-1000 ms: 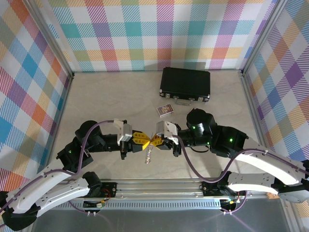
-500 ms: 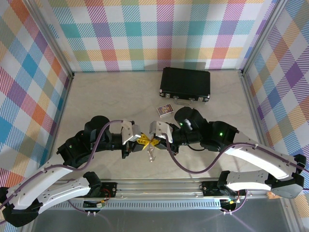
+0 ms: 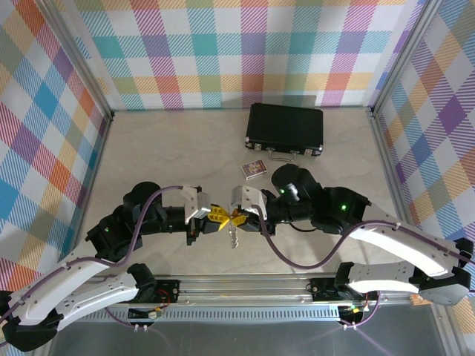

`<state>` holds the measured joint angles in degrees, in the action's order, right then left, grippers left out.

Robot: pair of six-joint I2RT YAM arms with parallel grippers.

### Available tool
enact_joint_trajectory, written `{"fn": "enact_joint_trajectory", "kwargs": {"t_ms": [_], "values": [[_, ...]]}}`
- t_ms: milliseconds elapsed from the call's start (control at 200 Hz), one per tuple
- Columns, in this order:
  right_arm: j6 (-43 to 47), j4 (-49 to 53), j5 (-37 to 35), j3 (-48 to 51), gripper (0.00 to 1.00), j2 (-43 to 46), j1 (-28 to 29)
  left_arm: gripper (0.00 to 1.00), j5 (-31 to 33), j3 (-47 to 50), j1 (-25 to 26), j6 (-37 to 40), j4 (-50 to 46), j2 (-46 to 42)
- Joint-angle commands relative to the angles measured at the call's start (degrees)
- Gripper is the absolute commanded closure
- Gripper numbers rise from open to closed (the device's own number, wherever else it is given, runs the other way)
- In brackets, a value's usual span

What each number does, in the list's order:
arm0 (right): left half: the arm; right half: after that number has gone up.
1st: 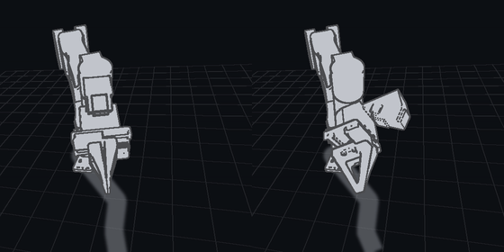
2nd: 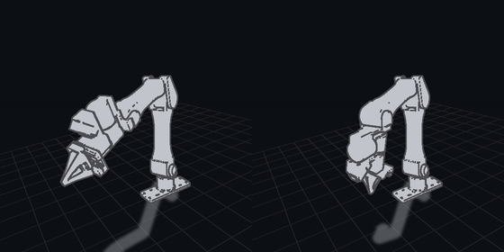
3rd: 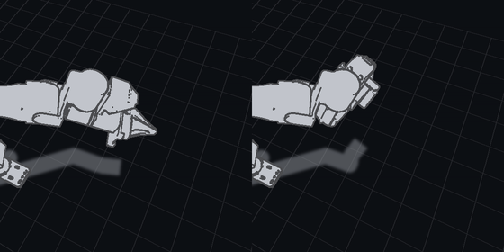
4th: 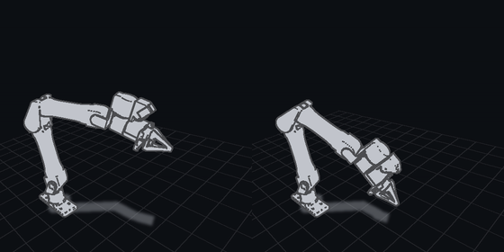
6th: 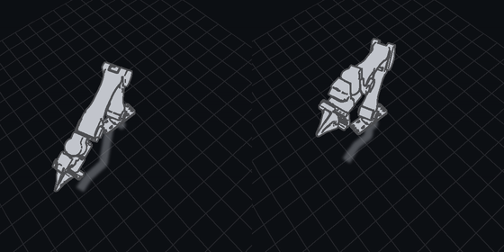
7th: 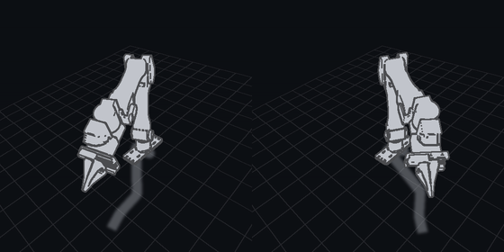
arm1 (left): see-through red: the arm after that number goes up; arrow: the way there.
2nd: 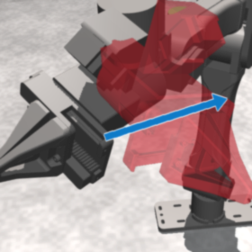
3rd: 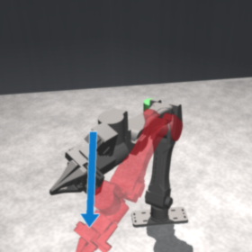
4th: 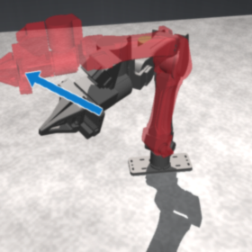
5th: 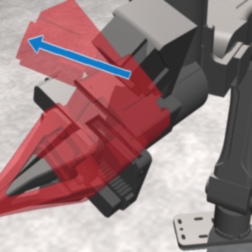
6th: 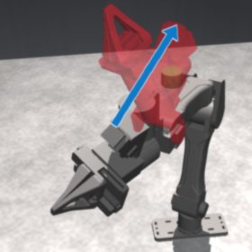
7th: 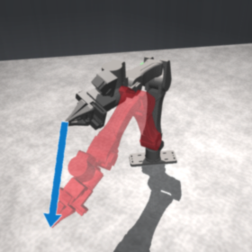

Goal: Put the keys on the keyring

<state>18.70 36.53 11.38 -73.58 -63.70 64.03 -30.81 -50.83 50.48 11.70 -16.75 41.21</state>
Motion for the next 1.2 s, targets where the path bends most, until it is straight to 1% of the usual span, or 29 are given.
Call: {"fn": "enact_joint_trajectory", "kwargs": {"t_ms": [0, 155, 290, 570, 680, 825, 950, 1040, 1160, 1195], "values": [[-0.8, -3.4, 0.0, 0.9, 0.83, 2.2, -0.1, 1.0, -3.8, 1.8, 0.7, -4.4, 11.8, -1.7], [-1.1, -5.6, 0.7, 2.3, 0.83, 4.1, -0.1, 1.0, -5.6, 4.3, 0.7, -7.7, 17.8, -1.9], [-1.1, -6.8, 0.9, 3.5, 0.86, 5.5, -0.1, 1.0, -6.8, 6.3, 0.7, -10.3, 22.0, -2.3], [-0.9, -8.3, 2.9, 4.7, 0.87, 6.4, -0.1, 1.0, -6.5, 6.2, 0.7, -9.8, 20.6, -2.5], [-1.2, -9.2, 3.5, 4.9, 0.83, 6.4, -0.1, 1.0, -6.5, 6.1, 0.7, -9.5, 20.2, -2.5], [-1.4, -10.0, 3.8, 5.2, 0.84, 6.4, -0.1, 1.0, -6.5, 6.3, 0.7, -9.6, 20.0, -2.5], [-1.6, -10.7, 4.1, 5.4, 0.86, 6.4, -0.1, 1.0, -6.4, 6.5, 0.7, -9.5, 19.8, -2.4], [-1.6, -10.7, 4.0, 5.3, 0.91, 6.2, -0.1, 1.0, -6.2, 6.4, 0.7, -8.9, 18.8, -2.5], [-1.0, -9.2, 3.4, 4.6, 1.0, 5.6, -0.1, 1.0, -5.2, 5.6, 0.7, -7.6, 16.4, -2.5], [-0.7, -8.4, 3.0, 4.3, 1.0, 5.3, -0.1, 1.0, -4.4, 5.1, 0.7, -6.7, 14.7, -2.4]]}}
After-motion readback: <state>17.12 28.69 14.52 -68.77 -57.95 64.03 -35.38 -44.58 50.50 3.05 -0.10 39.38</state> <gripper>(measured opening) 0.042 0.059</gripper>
